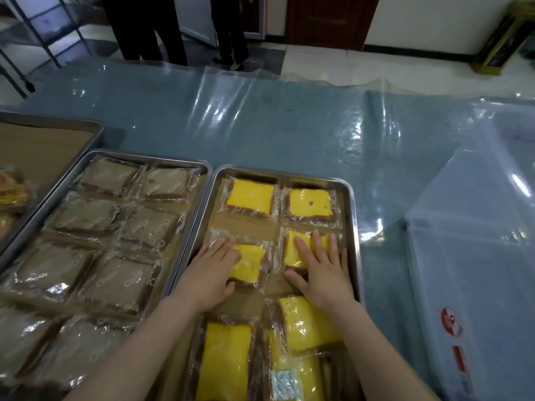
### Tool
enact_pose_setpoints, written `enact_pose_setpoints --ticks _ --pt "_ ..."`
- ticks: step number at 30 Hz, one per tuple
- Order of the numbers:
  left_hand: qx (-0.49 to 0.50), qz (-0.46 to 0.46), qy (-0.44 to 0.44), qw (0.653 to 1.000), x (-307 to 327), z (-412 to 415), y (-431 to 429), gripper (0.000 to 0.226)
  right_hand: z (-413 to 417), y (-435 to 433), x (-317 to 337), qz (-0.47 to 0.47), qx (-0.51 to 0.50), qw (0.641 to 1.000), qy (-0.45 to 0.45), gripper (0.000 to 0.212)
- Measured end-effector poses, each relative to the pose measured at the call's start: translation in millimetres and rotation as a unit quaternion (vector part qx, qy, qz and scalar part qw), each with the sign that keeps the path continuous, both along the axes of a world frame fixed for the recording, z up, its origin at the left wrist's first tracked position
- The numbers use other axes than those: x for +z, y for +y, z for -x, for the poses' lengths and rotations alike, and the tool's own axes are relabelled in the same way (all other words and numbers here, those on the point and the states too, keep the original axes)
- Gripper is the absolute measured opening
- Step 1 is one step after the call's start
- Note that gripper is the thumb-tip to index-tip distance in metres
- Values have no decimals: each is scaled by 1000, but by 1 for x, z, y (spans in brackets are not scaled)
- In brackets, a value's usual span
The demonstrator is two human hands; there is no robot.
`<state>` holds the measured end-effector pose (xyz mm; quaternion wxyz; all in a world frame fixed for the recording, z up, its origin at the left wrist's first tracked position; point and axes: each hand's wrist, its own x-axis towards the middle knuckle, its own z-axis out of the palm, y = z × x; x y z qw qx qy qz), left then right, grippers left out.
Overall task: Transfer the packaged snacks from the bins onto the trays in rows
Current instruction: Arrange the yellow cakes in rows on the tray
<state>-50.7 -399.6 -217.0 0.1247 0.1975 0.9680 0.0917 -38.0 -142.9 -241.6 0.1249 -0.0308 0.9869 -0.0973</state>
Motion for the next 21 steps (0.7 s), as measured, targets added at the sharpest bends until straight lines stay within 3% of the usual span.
enact_pose_setpoints --ticks 7,11,13,17,21 --pt "11 -90 101 991 42 18 -1 24 -1 0 -6 3 -9 1000 17 76" --pt "-5 -122 16 992 60 46 -4 22 -1 2 -7 8 -3 1000 22 75" --pt "-17 -98 14 995 65 61 -2 21 -1 2 -8 11 -3 1000 24 74" --pt "-57 -10 146 988 52 71 11 34 -3 1 -7 7 -4 1000 25 74" --pt "21 17 106 994 21 33 34 47 -10 -2 -3 -2 -7 996 93 73"
